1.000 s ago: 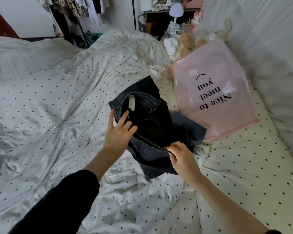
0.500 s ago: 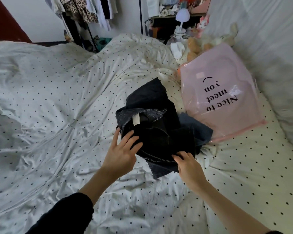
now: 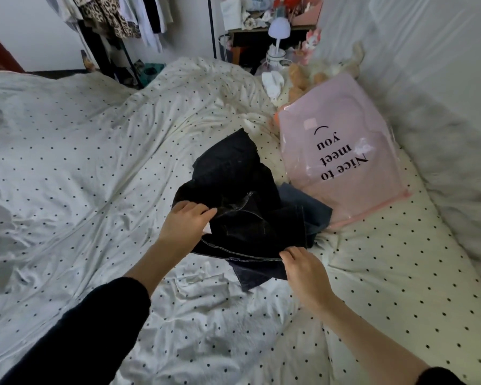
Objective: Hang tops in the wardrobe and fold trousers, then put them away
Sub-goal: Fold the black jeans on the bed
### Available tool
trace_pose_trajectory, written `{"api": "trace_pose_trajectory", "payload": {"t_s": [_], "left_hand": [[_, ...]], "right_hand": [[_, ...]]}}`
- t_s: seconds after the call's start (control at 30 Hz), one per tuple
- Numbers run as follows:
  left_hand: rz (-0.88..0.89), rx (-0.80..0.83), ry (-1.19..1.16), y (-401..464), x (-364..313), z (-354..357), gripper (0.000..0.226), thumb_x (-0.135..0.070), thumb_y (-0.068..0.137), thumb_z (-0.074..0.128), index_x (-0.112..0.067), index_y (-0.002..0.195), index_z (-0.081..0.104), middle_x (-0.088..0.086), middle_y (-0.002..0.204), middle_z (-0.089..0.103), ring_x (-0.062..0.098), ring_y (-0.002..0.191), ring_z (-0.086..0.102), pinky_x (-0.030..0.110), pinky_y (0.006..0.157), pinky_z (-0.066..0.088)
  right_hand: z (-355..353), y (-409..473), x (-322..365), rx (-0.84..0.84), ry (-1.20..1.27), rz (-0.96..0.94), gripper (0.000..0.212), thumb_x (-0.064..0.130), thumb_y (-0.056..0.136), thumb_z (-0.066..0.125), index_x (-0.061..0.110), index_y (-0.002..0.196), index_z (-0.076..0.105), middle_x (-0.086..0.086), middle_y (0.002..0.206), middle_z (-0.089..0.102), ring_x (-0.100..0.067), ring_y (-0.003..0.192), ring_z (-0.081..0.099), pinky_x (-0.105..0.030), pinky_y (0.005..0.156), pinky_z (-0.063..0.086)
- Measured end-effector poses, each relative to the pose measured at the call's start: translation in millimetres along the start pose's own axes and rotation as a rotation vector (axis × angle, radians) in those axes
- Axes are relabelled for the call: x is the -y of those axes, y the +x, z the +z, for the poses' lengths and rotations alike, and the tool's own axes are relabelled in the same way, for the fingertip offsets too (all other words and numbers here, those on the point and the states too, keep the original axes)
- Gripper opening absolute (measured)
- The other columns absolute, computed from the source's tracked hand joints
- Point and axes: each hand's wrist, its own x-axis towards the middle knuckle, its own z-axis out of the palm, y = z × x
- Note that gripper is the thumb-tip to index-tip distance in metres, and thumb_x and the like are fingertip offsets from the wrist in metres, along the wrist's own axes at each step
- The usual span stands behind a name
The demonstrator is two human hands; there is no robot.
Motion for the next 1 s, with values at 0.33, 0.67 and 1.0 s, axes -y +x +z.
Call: {"api": "trace_pose_trajectory", "payload": {"t_s": [0.33, 0.67, 1.0], "left_hand": [[0.002, -0.035, -0.100, -106.1, 21.4, -2.6, 0.068, 0.019, 0.033, 0.082, -0.010, 0.094, 0.076, 0.004, 0.083, 0.073, 0.021, 0.067, 0.070, 0.024, 0.046, 0.053], [-0.404, -0.113, -0.543, -129.9, 75.5, -121.8, 0.037, 0.004, 0.086, 0.049, -0.022, 0.095, 0.074, 0.002, 0.078, 0.072, 0.021, 0.072, 0.064, 0.022, 0.063, 0.049], [-0.375, -0.576, -0.925, -179.8, 184.4, -341.0, 0.021, -0.003, 0.092, 0.054, -0.015, 0.098, 0.069, 0.005, 0.096, 0.065, 0.017, 0.092, 0.057, 0.026, 0.083, 0.042]], "right_hand": [[-30.8, 1.6, 4.8, 0.005, -0.066, 0.052, 0.032, -0.008, 0.048, 0.084, 0.007, 0.069, 0.065, -0.002, 0.057, 0.056, -0.018, 0.044, 0.054, -0.027, 0.035, 0.045], [-154.8, 86.4, 73.0, -0.121, -0.101, 0.050, 0.011, 0.008, 0.087, 0.062, 0.005, 0.097, 0.063, -0.010, 0.086, 0.064, -0.032, 0.070, 0.064, -0.037, 0.051, 0.051], [-354.2, 142.6, 211.4, -0.435, -0.267, 0.087, 0.021, 0.017, 0.095, 0.049, 0.007, 0.113, 0.057, -0.009, 0.111, 0.060, -0.035, 0.089, 0.063, -0.038, 0.067, 0.041]]}}
